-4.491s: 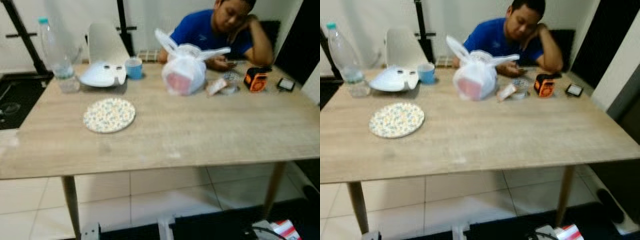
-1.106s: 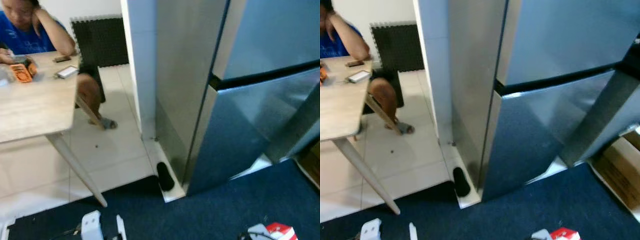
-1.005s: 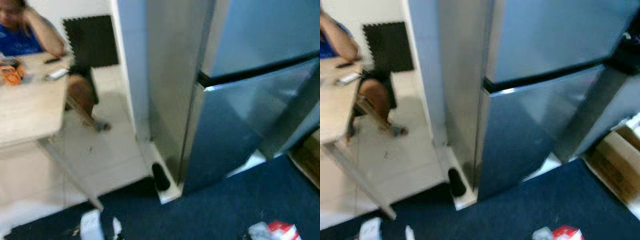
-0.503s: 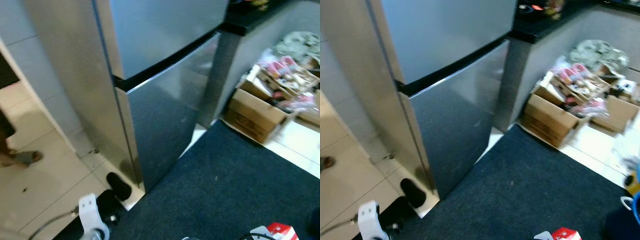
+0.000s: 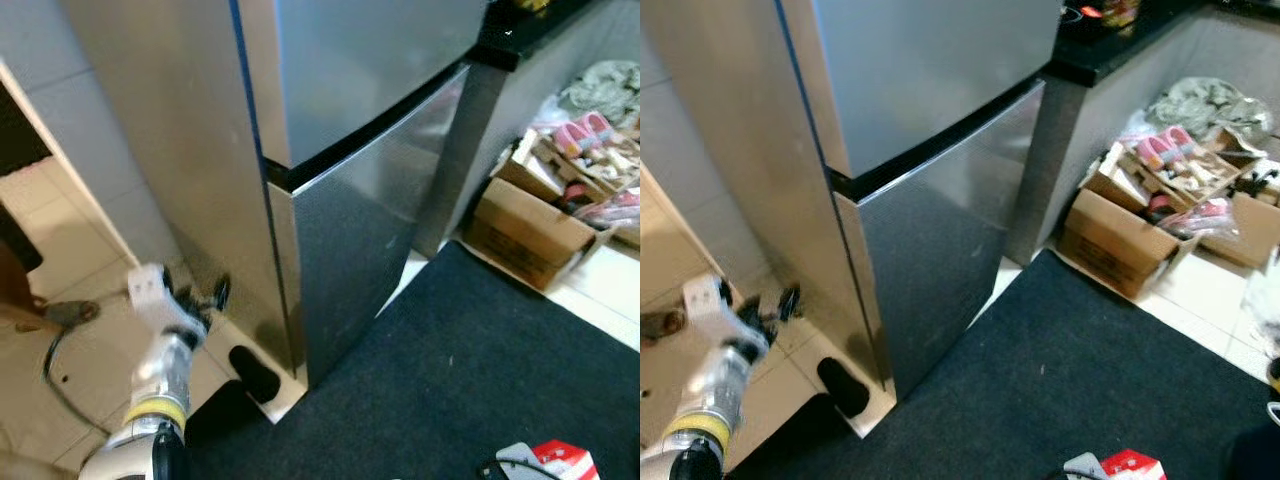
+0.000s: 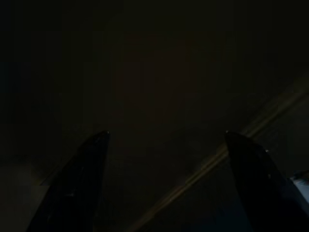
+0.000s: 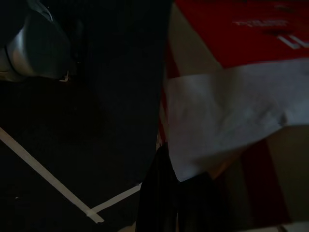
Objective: Restocking fridge
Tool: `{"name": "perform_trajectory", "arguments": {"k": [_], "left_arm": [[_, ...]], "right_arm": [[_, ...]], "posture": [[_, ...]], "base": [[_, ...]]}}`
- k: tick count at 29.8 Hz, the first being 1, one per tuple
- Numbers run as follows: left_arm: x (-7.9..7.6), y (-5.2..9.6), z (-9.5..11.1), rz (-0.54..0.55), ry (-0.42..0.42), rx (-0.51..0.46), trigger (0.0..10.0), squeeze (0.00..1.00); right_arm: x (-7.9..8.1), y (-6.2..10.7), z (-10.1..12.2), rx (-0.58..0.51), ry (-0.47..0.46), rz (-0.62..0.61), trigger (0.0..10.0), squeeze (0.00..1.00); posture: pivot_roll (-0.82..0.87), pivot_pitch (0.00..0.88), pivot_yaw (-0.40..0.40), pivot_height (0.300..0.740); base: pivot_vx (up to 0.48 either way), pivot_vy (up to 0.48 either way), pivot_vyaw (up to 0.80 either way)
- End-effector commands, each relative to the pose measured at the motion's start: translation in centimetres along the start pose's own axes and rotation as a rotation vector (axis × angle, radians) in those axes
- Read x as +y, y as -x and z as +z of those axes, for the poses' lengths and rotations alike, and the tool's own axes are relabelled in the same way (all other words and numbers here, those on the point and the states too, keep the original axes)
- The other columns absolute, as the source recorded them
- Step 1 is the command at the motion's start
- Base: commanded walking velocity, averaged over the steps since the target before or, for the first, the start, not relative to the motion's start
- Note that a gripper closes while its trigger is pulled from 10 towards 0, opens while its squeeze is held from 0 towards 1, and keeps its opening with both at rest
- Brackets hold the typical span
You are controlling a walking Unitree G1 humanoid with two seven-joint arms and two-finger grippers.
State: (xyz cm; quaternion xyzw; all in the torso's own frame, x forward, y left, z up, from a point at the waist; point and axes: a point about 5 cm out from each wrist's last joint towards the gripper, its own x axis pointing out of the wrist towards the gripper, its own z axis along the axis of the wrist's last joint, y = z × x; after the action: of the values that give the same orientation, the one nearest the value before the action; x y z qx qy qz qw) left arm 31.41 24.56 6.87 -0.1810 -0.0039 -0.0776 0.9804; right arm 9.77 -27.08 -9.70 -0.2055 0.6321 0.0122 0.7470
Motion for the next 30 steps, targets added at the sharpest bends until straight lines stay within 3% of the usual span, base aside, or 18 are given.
{"name": "perform_trajectory", "arguments": {"k": [1, 2, 3, 4, 5, 6, 7, 10, 12, 16, 17, 19, 22, 28, 30], "left_arm": [[-1.1, -0.3, 0.3, -0.171, 0.029, 0.010, 10.0, 1.00], [-1.1, -0.3, 0.3, -0.171, 0.029, 0.010, 10.0, 1.00], [-2.1, -0.8, 0.7, -0.300, 0.024, 0.020, 10.0, 1.00], [-2.1, -0.8, 0.7, -0.300, 0.024, 0.020, 10.0, 1.00], [-3.0, -1.0, 1.0, -0.406, 0.015, 0.036, 10.0, 1.00], [-3.0, -1.0, 1.0, -0.406, 0.015, 0.036, 10.0, 1.00], [-3.8, -1.3, 1.2, -0.500, 0.002, 0.056, 10.0, 1.00], [-4.6, -1.8, 1.8, -0.572, -0.044, 0.067, 10.0, 1.00], [-4.7, -2.8, 2.5, -0.516, -0.131, 0.050, 10.0, 1.00], [-4.6, -3.0, 2.7, -0.494, -0.158, 0.044, 10.0, 1.00], [-4.4, -3.5, 3.5, -0.452, -0.186, 0.025, 10.0, 0.00], [-4.3, -4.4, 4.8, -0.393, -0.225, -0.007, 10.0, 0.00], [-5.0, -5.1, 5.5, -0.388, -0.247, -0.018, 10.0, 0.00], [-7.0, -6.3, 5.7, -0.441, -0.232, -0.026, 10.0, 0.00], [-8.5, -6.9, 5.4, -0.505, -0.202, -0.020, 10.0, 0.00]], "right_arm": [[0.1, 0.0, -0.9, 0.021, 0.018, 0.003, 10.0, 0.00], [0.1, 0.0, -0.9, 0.021, 0.018, 0.003, 10.0, 0.00], [0.1, 0.0, -1.1, 0.025, 0.017, 0.004, 10.0, 0.00], [0.1, 0.0, -1.1, 0.025, 0.017, 0.004, 10.0, 0.00], [0.2, 0.0, -1.2, 0.028, 0.015, 0.005, 10.0, 0.00], [0.2, 0.0, -1.2, 0.028, 0.015, 0.005, 10.0, 0.00], [0.2, 0.0, -1.3, 0.029, 0.014, 0.006, 10.0, 0.00], [0.4, 0.0, -1.3, 0.030, 0.011, 0.008, 10.0, 0.00], [0.5, 0.0, -1.4, 0.031, 0.008, 0.010, 10.0, 0.00], [0.5, 0.0, -1.4, 0.031, 0.007, 0.011, 10.0, 0.00], [0.6, 0.0, -1.4, 0.031, 0.000, 0.011, 10.0, 0.00], [0.6, 0.0, -1.6, 0.032, -0.017, 0.009, 10.0, 0.00], [0.6, 0.0, -1.8, 0.033, -0.022, 0.007, 10.0, 0.00], [0.6, 0.0, -1.9, 0.035, -0.029, 0.004, 10.0, 0.00], [0.7, 0.0, -2.1, 0.035, -0.031, 0.004, 10.0, 0.00]], "posture": [[-0.05, 0.000, 0.015, 0.740], [-0.05, 0.000, 0.015, 0.740], [-0.05, 0.000, 0.015, 0.740], [-0.05, 0.000, 0.015, 0.740], [-0.06, 0.000, 0.021, 0.740], [-0.06, 0.000, 0.021, 0.740], [-0.06, 0.000, 0.021, 0.740], [-0.06, 0.000, 0.024, 0.740], [-0.07, 0.000, 0.027, 0.740], [-0.07, 0.000, 0.027, 0.740], [-0.08, 0.000, 0.033, 0.740], [-0.09, 0.000, 0.039, 0.740], [-0.10, 0.000, 0.041, 0.740], [-0.12, 0.005, 0.052, 0.740], [-0.13, 0.015, 0.056, 0.740]], "base": [[0.000, 0.000, 0.00], [0.000, 0.000, 0.00], [0.000, 0.000, 0.00], [0.000, 0.000, 0.00], [0.000, 0.000, 0.00], [0.000, 0.000, 0.00], [0.000, 0.000, 0.00], [0.000, 0.000, 0.00], [0.000, 0.000, 0.00], [0.000, 0.000, 0.00], [0.000, 0.000, 0.00], [0.000, 0.000, 0.00], [0.000, 0.000, 0.00], [0.000, 0.000, 0.00], [0.000, 0.000, 0.00]]}}
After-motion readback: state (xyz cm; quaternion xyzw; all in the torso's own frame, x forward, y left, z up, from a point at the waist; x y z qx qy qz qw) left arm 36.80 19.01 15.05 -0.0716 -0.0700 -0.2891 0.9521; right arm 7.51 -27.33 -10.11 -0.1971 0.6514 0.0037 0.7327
